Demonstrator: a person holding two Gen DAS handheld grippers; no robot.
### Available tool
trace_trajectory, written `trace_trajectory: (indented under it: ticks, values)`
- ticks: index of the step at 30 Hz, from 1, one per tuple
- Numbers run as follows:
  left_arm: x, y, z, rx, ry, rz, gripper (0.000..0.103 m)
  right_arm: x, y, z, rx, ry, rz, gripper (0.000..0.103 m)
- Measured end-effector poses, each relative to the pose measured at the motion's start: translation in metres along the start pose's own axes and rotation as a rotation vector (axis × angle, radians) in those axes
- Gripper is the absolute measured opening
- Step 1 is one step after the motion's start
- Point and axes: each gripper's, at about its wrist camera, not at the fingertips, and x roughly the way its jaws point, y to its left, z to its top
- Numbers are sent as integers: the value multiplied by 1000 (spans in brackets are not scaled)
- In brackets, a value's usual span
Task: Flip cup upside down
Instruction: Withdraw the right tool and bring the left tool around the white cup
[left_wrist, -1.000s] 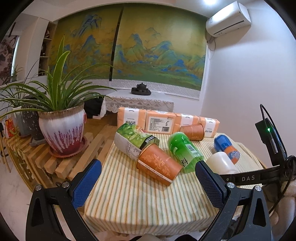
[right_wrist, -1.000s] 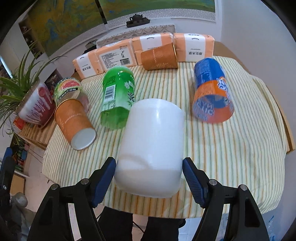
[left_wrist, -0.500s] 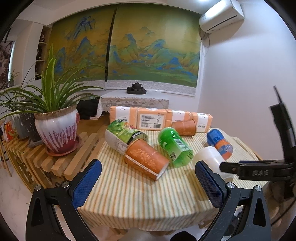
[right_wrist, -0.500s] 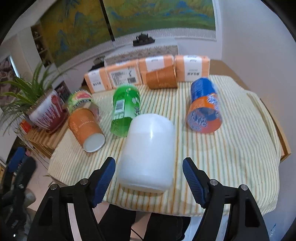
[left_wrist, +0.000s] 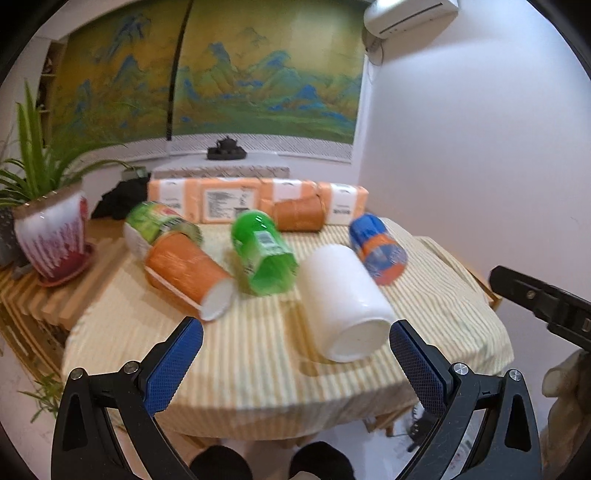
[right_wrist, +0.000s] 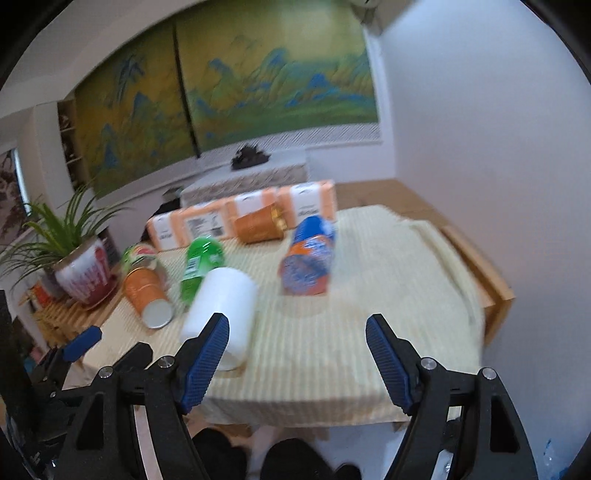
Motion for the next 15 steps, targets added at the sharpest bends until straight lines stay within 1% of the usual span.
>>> trace_trajectory:
  ticks: [3, 8, 15]
  values:
    - [7, -9, -1, 11, 7, -6, 102, -11, -11, -5, 6, -42, -60, 77]
    - [18, -20, -3, 12, 19, -4, 102, -19, -21, -9, 3, -79, -136, 77]
    - [32, -27, -8, -14, 31, -1, 102, -23, -28, -14, -5, -102, -171, 77]
